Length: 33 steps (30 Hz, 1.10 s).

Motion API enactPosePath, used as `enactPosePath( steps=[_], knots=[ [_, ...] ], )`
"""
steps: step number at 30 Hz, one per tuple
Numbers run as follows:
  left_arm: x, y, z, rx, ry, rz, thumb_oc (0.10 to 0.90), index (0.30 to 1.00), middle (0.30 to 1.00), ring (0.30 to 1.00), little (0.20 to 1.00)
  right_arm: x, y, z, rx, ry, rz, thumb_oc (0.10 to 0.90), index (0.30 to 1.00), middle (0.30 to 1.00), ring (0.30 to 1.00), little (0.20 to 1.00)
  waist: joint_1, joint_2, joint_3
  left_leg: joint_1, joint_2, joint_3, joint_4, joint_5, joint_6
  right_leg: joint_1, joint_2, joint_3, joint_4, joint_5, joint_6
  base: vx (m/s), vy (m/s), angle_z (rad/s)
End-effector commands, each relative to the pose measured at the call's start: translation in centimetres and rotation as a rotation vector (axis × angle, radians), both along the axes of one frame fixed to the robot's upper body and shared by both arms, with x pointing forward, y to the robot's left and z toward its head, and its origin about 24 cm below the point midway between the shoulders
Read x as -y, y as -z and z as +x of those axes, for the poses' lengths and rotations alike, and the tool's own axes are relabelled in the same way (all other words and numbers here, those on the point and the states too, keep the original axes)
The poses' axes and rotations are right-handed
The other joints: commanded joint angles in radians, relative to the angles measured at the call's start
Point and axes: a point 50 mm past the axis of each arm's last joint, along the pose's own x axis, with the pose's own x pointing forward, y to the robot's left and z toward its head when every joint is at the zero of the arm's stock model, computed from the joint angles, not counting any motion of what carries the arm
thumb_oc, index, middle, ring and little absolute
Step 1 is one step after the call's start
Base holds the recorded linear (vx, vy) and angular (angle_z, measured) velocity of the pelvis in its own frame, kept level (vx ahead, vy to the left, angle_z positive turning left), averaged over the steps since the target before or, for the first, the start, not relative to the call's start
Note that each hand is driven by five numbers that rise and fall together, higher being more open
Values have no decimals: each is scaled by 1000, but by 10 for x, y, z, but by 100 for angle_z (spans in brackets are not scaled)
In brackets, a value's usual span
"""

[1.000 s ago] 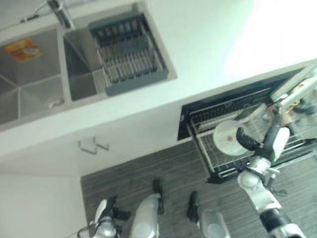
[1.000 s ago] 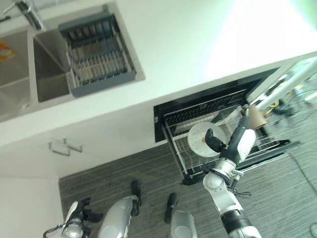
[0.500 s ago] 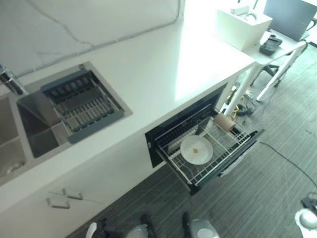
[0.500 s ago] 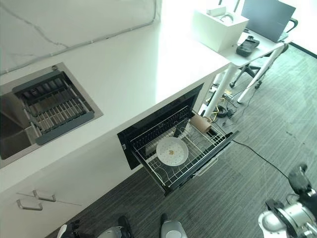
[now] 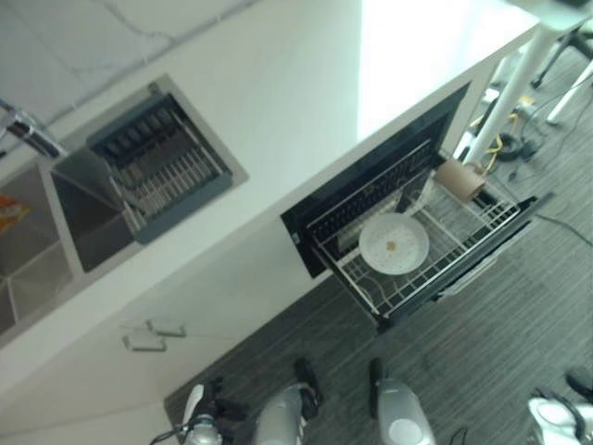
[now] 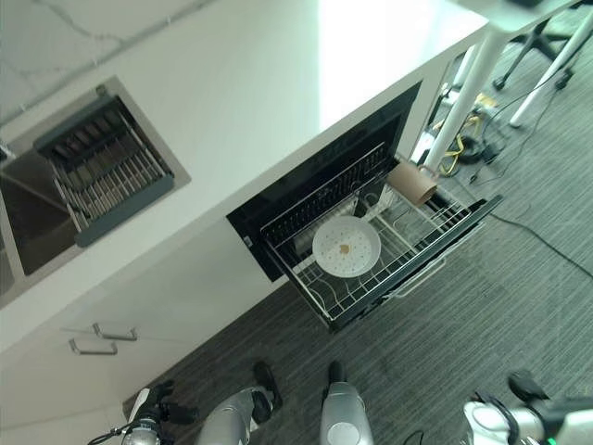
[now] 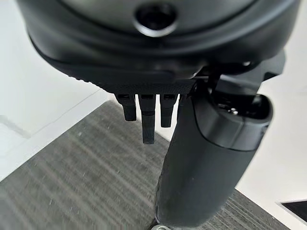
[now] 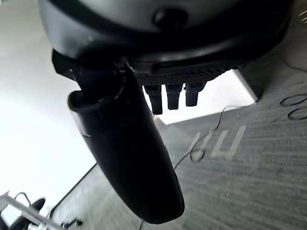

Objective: Place the dishes in the dishwasher.

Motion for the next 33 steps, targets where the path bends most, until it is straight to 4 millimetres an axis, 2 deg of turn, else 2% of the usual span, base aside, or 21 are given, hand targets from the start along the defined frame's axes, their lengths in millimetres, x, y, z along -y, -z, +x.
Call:
enactPosePath(
  steps=[1, 3, 4, 9, 10, 11, 15, 17, 22, 23, 25, 26, 29, 33],
  knots=[
    [-9, -3, -2, 39, -93, 5, 800, 900, 900, 900, 900, 18, -28, 11, 29, -67, -139, 800, 900, 900, 900, 900, 33, -17, -7, 18, -21, -43, 68, -150, -18, 68, 11, -91, 78, -151, -14, -109, 41, 17],
    [-8, -5, 2, 58, -96, -3, 800, 900, 900, 900, 900, 14, -32, 24, 15, -119, -161, 800, 900, 900, 900, 900, 54, -10, 9, -1, -30, -52, 68, -138, -16, 37, 0, -103, 128, -166, -20, -50, 6, 40],
    [-8, -6, 2, 66, -101, -3, 800, 900, 900, 900, 900, 11, -33, 31, 6, -159, -168, 800, 900, 900, 900, 900, 68, -17, 16, 1, -49, -68, 68, -151, -23, 26, -17, -95, 174, -207, -15, 32, -14, 39],
    [-11, -9, 5, 90, -95, 6, 800, 900, 900, 900, 900, 3, -51, 59, 18, -311, -259, 800, 900, 900, 900, 900, 108, -1, 40, -35, -71, -107, 68, -126, -25, -19, -26, -103, 250, -232, -22, 18, 0, 34],
    [-12, -11, 7, 104, -72, 16, 800, 900, 900, 900, 900, -1, -62, 72, 30, -372, -311, 800, 900, 900, 900, 900, 122, 6, 48, -51, -76, -121, 68, -116, -29, -28, -23, -103, 261, -237, -22, 23, 9, 31],
    [-12, -12, 7, 108, -66, 19, 800, 900, 900, 900, 900, -3, -65, 74, 34, -390, -325, 800, 900, 900, 900, 900, 125, 7, 49, -54, -76, -124, 68, -114, -30, -30, -23, -104, 262, -238, -22, 33, 9, 24],
    [-14, -19, 16, 157, 3, 47, 800, 900, 900, 900, 900, -8, -95, 98, 69, -508, -434, 800, 900, 900, 900, 900, 157, 12, 61, -92, -76, -135, 68, -95, -41, -44, -25, -113, 278, -246, -18, 23, 14, 18],
    [-18, -25, 21, 185, 48, 67, 800, 900, 900, 900, 900, -18, -126, 117, 69, -653, -632, 800, 900, 900, 900, 900, 183, 11, 67, -115, -73, -138, 68, -81, -48, -44, -34, -129, 291, -253, -15, 49, 6, 14],
    [-31, -31, 22, 198, 68, 82, 800, 900, 900, 900, 900, -36, -175, 148, 101, -829, -813, 800, 900, 900, 900, 900, 243, -3, 72, -153, -59, -140, 68, -58, -51, -43, -50, -161, 311, -262, -15, 68, -23, 19],
    [-34, -33, 23, 200, 66, 89, 800, 900, 900, 900, 900, -42, -197, 159, 121, -849, -881, 800, 900, 900, 900, 900, 269, -3, 79, -167, -58, -143, 68, -51, -48, -44, -59, -173, 329, -267, -17, 57, 2, 22],
    [-35, -33, 23, 199, 69, 93, 800, 900, 900, 900, 900, -43, -205, 162, 123, -854, -906, 800, 900, 900, 900, 900, 277, -3, 80, -170, -58, -143, 68, -49, -46, -43, -62, -178, 334, -268, -17, 58, 5, 18],
    [-37, -34, 22, 199, 73, 99, 800, 900, 900, 900, 900, -46, -219, 167, 121, -857, -964, 800, 900, 900, 900, 900, 294, 0, 80, -176, -58, -145, 68, -46, -44, -42, -70, -188, 346, -270, -18, 73, 8, 14],
    [-41, -36, 22, 201, 76, 109, 800, 900, 900, 900, 900, -50, -243, 174, 131, -850, -1042, 800, 900, 900, 900, 900, 321, 3, 80, -185, -59, -150, 68, -42, -41, -33, -79, -204, 355, -268, -15, 73, -4, 17],
    [-46, -38, 20, 204, 85, 119, 800, 900, 900, 900, 900, -55, -285, 183, 167, -812, -1098, 800, 900, 900, 900, 900, 362, 3, 80, -197, -61, -161, 68, -39, -40, -7, -85, -226, 350, -267, -12, 81, -30, 22]
  ],
)
